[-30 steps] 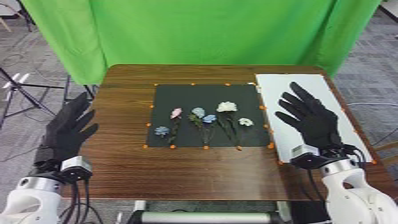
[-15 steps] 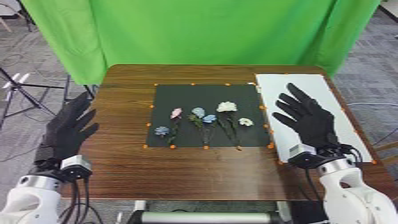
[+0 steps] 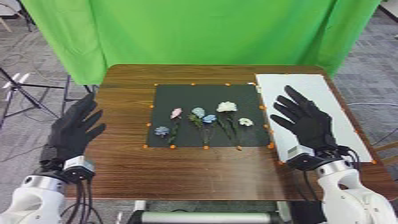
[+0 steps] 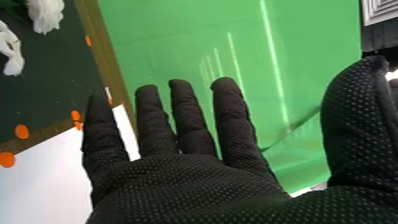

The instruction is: Arrange flowers

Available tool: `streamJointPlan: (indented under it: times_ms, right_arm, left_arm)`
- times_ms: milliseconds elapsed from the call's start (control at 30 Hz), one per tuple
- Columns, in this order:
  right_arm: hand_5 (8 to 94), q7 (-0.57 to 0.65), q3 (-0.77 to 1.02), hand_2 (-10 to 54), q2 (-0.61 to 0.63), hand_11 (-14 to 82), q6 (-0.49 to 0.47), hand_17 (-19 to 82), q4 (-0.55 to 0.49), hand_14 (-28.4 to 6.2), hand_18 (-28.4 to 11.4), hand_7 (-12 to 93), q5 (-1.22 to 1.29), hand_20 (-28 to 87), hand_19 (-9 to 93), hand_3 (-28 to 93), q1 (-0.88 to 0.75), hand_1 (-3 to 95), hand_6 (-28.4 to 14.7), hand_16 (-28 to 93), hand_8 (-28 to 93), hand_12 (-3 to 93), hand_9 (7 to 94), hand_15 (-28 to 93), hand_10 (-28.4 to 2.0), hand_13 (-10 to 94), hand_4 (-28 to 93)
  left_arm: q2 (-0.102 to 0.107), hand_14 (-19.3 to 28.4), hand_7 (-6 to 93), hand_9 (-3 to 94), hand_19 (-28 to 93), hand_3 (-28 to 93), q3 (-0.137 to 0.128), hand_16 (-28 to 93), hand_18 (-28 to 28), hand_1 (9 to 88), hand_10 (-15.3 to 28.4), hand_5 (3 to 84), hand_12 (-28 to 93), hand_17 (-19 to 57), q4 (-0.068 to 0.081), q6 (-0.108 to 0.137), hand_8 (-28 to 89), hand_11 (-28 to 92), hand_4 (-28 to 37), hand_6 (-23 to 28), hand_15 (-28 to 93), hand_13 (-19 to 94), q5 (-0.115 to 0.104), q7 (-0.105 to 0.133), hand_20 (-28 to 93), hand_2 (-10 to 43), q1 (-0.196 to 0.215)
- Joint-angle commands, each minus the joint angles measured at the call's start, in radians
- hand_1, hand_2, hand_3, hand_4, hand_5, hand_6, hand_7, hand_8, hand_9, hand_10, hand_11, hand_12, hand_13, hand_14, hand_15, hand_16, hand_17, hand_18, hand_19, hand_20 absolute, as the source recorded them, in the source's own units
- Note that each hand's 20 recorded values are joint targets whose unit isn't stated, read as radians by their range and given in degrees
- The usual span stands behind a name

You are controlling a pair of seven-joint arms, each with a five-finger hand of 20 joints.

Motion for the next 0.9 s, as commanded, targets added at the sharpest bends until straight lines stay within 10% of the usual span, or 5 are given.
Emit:
streamJointPlan:
  times_ms: [33, 900]
  right_arm:
    - [28.3, 0.003, -0.001, -0.3, -0.008, 1.0, 0.006, -3, -0.010, -11.2, -18.7, 11, 0.005, 19, 28, 80, -0.016, 12.0, -3.3, 38, -7, 24.7, 29.1, -3, -13.4, 20, -24]
    - [28.3, 0.075, -0.022, 4.3, 0.055, 1.5, 0.079, -1, -0.002, -11.7, -18.9, 12, 0.041, 21, 32, 78, -0.025, 11.9, -3.9, 38, -8, 24.8, 30.0, -2, -13.9, 22, -25]
  left_arm:
    - [0.002, 11.8, 20.8, 14.6, 34, 68, -0.004, 8, 18.8, 22.7, 8.0, 17.7, 23, -14.5, -0.012, 0.030, -11, 5, -28.3, 1.1, 11, 9, 0.015, 0.005, 7, -3.0, 0.009]
    - [0.007, 11.9, 20.9, 14.9, 35, 68, 0.012, 7, 18.7, 22.7, 8.1, 18.0, 23, -14.1, -0.001, 0.026, -11, 6, -28.3, 1.1, 13, 9, 0.002, -0.008, 8, -2.9, 0.019]
